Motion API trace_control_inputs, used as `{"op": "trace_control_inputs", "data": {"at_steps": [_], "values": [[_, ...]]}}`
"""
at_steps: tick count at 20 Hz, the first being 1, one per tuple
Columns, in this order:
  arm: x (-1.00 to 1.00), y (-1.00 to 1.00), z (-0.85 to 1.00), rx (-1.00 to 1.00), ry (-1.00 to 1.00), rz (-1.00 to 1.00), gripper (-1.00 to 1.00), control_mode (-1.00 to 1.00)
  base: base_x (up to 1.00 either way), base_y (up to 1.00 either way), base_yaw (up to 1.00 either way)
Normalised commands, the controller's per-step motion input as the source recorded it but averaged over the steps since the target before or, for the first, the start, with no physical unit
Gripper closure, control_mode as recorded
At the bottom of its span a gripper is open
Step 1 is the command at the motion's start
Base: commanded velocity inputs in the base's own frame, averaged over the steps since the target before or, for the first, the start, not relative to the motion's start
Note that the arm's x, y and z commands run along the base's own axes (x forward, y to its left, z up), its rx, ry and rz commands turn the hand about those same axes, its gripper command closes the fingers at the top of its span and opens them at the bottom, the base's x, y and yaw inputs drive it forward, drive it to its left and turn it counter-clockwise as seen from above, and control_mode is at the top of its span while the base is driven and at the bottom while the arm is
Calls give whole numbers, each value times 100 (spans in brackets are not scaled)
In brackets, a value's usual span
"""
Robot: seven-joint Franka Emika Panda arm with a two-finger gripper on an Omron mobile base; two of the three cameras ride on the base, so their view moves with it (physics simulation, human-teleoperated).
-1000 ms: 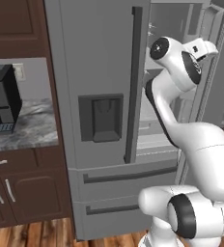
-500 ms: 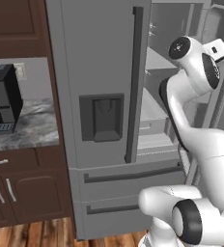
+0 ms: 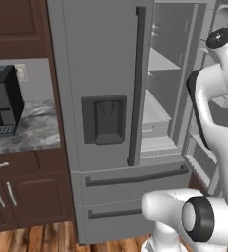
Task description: Open the fridge, grab two sodas, and place both sodas inside the bowl with ice on the dining counter.
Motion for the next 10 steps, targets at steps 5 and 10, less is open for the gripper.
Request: {"op": "trace_control_inputs", "data": {"at_steps": [5, 10], "values": [[40, -100, -7, 6, 12, 0, -100, -100, 0, 0, 0], [-65, -31, -12, 7, -14, 5, -100, -100, 0, 0, 0]]}}
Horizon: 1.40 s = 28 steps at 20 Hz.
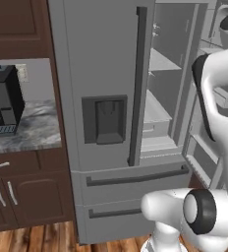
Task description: Open the fridge, grab two sodas, and place both sodas inside the bowl with ice on the dining counter.
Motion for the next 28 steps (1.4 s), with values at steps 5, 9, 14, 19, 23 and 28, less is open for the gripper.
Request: {"op": "trace_control_inputs", "data": {"at_steps": [5, 9, 14, 19, 23, 28], "values": [[-90, 76, -20, 4, -23, 5, -100, -100, 0, 0, 0], [-40, 100, -19, 4, -8, 7, -100, -100, 0, 0, 0], [-10, 100, -20, 14, -7, 12, -100, -100, 0, 0, 0], [4, 100, -16, 20, -7, 20, -100, -100, 0, 0, 0], [20, 73, 0, 24, -13, 21, -100, -100, 0, 0, 0], [35, 29, 40, 18, -22, 22, -100, -100, 0, 0, 0]]}}
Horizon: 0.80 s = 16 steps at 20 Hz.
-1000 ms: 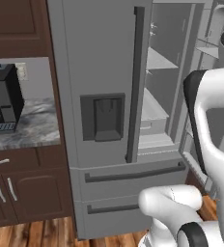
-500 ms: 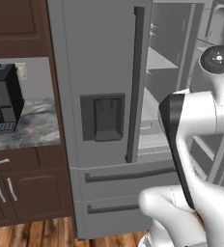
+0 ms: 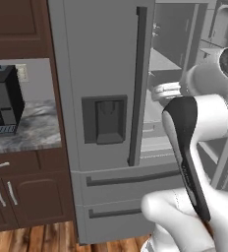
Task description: Open the fridge, grab two sodas, and place both sodas inside the bowl with ice on the dining counter.
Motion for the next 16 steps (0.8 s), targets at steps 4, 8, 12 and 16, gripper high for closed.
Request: {"op": "trace_control_inputs", "data": {"at_steps": [4, 8, 12, 16], "values": [[22, 0, 56, 4, -12, 7, -100, -100, 0, 0, 0], [19, 1, 53, -1, -6, 0, -100, -100, 0, 0, 0], [39, 4, 42, -1, 0, 1, -100, -100, 0, 0, 0], [53, 2, 7, 0, 0, 3, -100, -100, 0, 0, 0]]}}
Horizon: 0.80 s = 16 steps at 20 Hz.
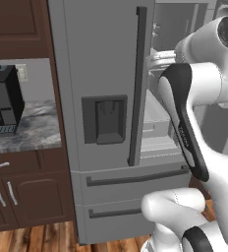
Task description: Open the fridge, grab two sodas, and place both sodas inside the bowl with ice on the dining counter.
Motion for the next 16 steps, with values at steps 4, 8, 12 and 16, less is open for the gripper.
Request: {"op": "trace_control_inputs", "data": {"at_steps": [4, 8, 12, 16], "values": [[59, 14, -1, 0, 0, 3, -100, -100, 0, 0, 0], [50, 19, -6, 0, 0, 0, -100, -100, 0, 0, 0], [42, 4, -7, 0, 0, 0, -100, -100, 0, 0, 0], [43, -1, -6, 0, 0, 0, -100, -100, 0, 0, 0]]}}
